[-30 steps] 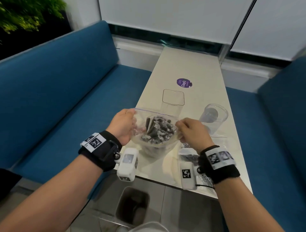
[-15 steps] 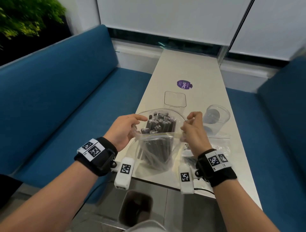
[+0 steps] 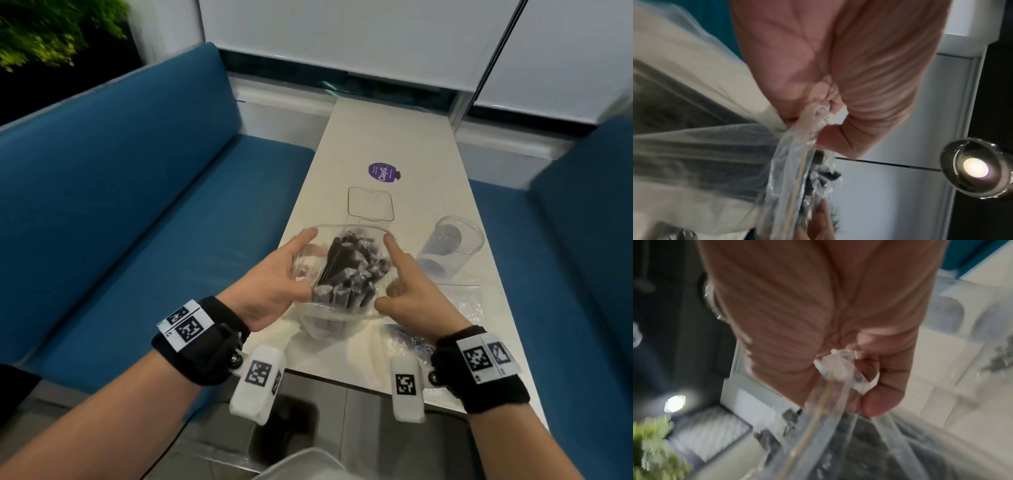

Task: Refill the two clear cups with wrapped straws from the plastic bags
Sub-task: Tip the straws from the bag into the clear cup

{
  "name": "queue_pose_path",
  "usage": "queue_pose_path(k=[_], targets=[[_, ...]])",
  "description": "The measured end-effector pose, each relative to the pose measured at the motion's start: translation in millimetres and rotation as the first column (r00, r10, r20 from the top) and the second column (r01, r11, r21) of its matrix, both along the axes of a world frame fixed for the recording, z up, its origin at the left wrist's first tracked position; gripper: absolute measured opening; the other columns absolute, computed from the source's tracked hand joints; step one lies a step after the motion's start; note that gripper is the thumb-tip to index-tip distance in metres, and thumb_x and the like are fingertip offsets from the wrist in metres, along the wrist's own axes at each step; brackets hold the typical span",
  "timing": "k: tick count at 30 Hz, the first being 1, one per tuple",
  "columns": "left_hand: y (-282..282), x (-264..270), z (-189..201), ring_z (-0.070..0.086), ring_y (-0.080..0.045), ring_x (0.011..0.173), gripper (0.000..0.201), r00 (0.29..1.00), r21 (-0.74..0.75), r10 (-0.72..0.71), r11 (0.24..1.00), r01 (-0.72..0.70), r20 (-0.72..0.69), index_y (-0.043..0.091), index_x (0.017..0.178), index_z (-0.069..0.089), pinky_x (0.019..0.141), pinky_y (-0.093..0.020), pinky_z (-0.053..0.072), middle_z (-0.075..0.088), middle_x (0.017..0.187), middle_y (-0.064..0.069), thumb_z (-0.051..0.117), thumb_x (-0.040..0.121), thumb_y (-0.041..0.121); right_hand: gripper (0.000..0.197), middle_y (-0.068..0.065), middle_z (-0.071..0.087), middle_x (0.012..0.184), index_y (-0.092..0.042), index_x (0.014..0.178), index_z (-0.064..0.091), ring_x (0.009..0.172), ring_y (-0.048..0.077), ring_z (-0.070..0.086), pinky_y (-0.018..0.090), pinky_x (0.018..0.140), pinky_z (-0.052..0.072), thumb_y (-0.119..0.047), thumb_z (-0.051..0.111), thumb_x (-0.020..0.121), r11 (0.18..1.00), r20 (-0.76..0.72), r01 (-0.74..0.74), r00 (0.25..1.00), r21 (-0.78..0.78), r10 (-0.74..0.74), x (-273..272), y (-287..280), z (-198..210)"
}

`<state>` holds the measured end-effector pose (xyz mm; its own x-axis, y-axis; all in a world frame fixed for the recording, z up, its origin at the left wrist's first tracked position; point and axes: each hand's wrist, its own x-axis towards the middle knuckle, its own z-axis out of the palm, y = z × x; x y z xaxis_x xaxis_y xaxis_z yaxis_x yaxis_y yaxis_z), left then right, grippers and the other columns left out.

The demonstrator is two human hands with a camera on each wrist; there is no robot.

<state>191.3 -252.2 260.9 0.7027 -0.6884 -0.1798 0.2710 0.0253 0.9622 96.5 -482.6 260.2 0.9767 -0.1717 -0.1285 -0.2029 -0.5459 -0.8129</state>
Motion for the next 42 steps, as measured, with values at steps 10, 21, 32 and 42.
queue_pose_path(k=[10, 21, 32, 42], targets=[[-7.5, 3.0, -28.1, 0.060, -0.015, 0.111, 0.092, 0.978, 0.173, 0.138, 0.971, -0.165, 0.159, 0.020, 0.157, 0.036, 0.094, -0.026, 0.055, 0.056, 0.143, 0.001, 0.071, 0.078, -0.012, 0.107, -0.003, 0.058, 0.134, -0.046, 0.160, 0.020, 0.117, 0.021, 0.068, 0.044, 0.084, 0.063, 0.014, 0.060, 0.082, 0.997, 0.037, 0.015, 0.999, 0.076, -0.018, 9.8, 3.1, -19.8], [-16.2, 1.1, -27.3, 0.062, -0.010, 0.106, 0.094, 0.910, 0.295, -0.014, 0.948, -0.119, 0.415, 0.036, 0.156, 0.037, 0.085, -0.016, 0.054, 0.051, 0.150, 0.011, 0.079, 0.079, 0.002, 0.097, -0.003, 0.067, 0.099, -0.051, 0.155, 0.029, 0.085, 0.015, 0.066, 0.027, 0.082, 0.055, 0.007, 0.059, 0.083, 0.994, 0.250, 0.102, 0.962, 0.044, -0.110, 8.9, 4.8, -41.2], [-25.8, 2.7, -31.7, 0.068, -0.024, 0.095, 0.087, 0.968, 0.259, 0.185, 0.939, -0.225, 0.172, 0.023, 0.158, 0.035, 0.094, -0.053, 0.059, 0.061, 0.118, 0.007, 0.060, 0.085, -0.016, 0.083, -0.005, 0.038, 0.141, -0.034, 0.148, 0.040, 0.142, 0.020, 0.036, 0.044, 0.113, 0.047, -0.003, 0.066, 0.075, 0.991, 0.047, -0.105, 0.994, 0.084, 0.102, 5.4, 9.8, -36.9], [-11.8, 14.1, -44.1, 0.069, -0.018, 0.099, 0.072, 0.951, 0.180, 0.284, 0.949, -0.260, -0.122, 0.021, 0.155, 0.041, 0.077, -0.028, 0.059, 0.049, 0.149, -0.008, 0.043, 0.093, -0.017, 0.127, -0.018, 0.032, 0.160, -0.065, 0.144, 0.023, 0.148, 0.008, 0.033, 0.045, 0.120, 0.038, -0.039, 0.101, 0.048, 0.937, -0.045, -0.262, 0.959, 0.230, 0.280, -3.0, -2.5, -56.7]])
